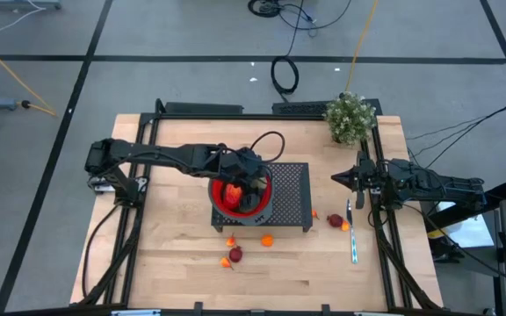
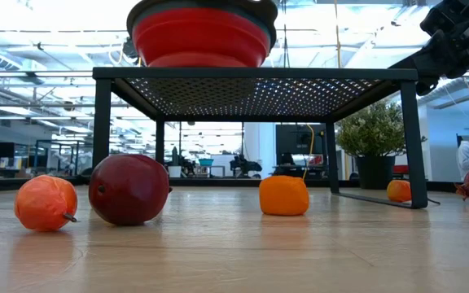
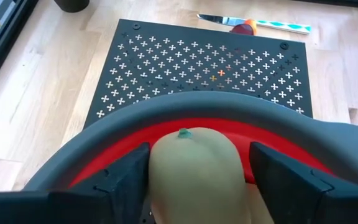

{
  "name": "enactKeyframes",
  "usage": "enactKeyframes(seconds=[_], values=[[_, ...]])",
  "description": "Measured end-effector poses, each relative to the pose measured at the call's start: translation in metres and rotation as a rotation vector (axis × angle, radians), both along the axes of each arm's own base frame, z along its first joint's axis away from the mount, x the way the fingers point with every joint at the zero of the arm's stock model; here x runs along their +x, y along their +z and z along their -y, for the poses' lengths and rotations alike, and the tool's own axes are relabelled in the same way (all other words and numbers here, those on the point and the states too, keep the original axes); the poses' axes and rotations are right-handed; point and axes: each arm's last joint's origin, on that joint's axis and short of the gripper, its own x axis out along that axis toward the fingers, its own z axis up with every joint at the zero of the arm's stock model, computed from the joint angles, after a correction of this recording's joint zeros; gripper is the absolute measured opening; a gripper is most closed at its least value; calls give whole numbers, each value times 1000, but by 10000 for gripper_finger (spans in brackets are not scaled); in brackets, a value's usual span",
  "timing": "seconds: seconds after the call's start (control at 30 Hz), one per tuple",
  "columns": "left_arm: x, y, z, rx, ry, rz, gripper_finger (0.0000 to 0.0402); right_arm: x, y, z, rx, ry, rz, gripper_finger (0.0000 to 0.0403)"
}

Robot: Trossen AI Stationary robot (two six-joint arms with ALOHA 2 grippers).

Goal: Pick & Place Fruit
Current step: Put the kiwi into the red colander on the shelf, then put the pomegranate into the red colander on the shelf

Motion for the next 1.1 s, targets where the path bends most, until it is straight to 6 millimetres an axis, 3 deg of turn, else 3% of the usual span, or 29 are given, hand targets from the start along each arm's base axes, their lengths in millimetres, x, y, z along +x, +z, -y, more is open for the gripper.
enactKeyframes(seconds=[0.17,0.4,0.7,0.87,1.1], values=[[-5,6,-1,12,-10,9,300,0,0,0,0,0,0,0],[-30,45,-3,32,47,38,310,0,0,0,0,0,1,0],[-55,87,11,-183,199,168,310,0,0,0,0,0,0,0],[-66,94,25,-290,243,166,310,0,0,0,0,0,0,0],[-73,92,42,-271,214,133,310,0,0,0,15,-3,2,0]])
